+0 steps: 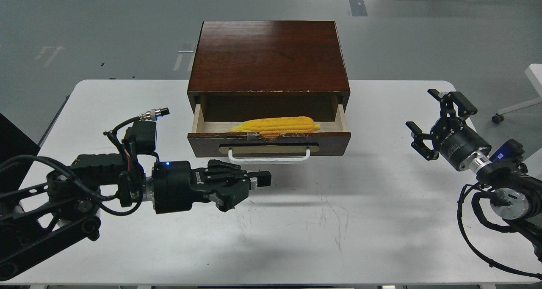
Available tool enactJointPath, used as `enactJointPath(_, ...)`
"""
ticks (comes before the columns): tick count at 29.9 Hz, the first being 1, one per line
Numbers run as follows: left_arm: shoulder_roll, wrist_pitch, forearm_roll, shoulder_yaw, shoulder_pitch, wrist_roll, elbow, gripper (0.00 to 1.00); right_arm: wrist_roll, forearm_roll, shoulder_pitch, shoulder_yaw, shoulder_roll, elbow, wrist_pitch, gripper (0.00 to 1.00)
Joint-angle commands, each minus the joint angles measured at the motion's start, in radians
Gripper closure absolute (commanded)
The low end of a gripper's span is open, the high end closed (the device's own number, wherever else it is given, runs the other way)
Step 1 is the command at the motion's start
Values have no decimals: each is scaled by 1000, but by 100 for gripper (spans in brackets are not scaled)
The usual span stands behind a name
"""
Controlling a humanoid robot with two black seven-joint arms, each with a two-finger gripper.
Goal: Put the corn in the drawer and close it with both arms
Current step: 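Move the left gripper to the front of the drawer handle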
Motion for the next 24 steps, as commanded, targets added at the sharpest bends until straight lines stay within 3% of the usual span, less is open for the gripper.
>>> enactJointPath(1,-48,2,-14,-8,39,22,42,100,0,0,-5,-2,0,1,0,1)
enactJointPath(12,-183,15,-174,-10,76,131,177,100,0,0,-8,-2,0,1,0,1)
enactJointPath(24,-214,10,-264,-13,73,140,260,100,0,0,-15,-2,0,1,0,1)
